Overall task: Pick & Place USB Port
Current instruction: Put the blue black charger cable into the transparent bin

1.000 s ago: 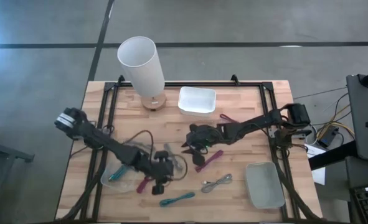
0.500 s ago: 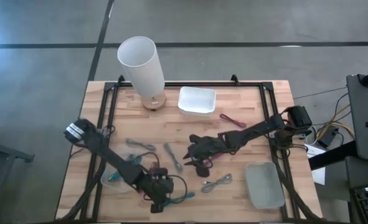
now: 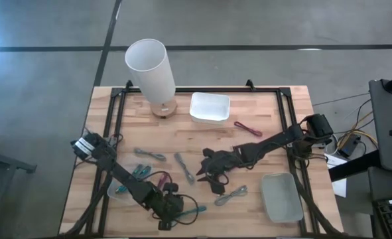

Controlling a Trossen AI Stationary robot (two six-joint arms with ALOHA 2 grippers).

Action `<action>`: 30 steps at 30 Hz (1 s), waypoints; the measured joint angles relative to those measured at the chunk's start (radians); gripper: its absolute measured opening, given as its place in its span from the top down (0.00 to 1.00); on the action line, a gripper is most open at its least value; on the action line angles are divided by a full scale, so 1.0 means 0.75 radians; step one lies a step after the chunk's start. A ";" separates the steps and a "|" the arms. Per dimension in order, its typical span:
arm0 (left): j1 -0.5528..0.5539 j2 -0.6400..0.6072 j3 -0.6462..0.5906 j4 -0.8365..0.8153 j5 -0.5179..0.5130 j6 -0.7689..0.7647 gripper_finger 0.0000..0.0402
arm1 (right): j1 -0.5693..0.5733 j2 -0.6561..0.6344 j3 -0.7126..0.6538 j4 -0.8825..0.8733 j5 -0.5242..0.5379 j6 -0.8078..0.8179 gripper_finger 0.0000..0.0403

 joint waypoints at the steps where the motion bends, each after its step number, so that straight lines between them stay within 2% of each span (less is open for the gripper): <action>1: 0.000 0.000 -0.001 0.000 -0.002 0.013 0.58 | 0.003 0.000 0.000 0.000 0.000 0.002 0.72; 9: 0.000 -0.003 -0.003 0.006 -0.002 0.031 0.95 | 0.009 0.000 -0.001 0.001 0.000 0.006 0.73; 10: -0.001 -0.004 -0.003 0.005 -0.005 0.021 0.97 | 0.009 0.000 -0.001 0.001 0.000 0.006 0.73; 18: -0.008 -0.072 0.025 -0.109 -0.033 -0.030 0.98 | 0.009 0.000 -0.001 0.004 0.000 0.005 0.75; 21: -0.025 -0.137 0.065 -0.276 -0.104 -0.034 0.99 | 0.011 0.000 -0.001 0.008 0.000 0.005 0.75; 24: -0.050 -0.213 0.111 -0.486 -0.248 -0.072 0.99 | 0.013 0.000 -0.001 0.011 0.000 0.002 0.75; 27: -0.070 -0.306 0.155 -0.660 -0.365 -0.175 0.98 | 0.012 0.000 -0.001 0.013 0.001 0.003 0.75; 30: -0.089 -0.391 0.169 -0.828 -0.420 -0.331 0.98 | 0.012 0.000 -0.001 0.012 0.010 -0.002 0.76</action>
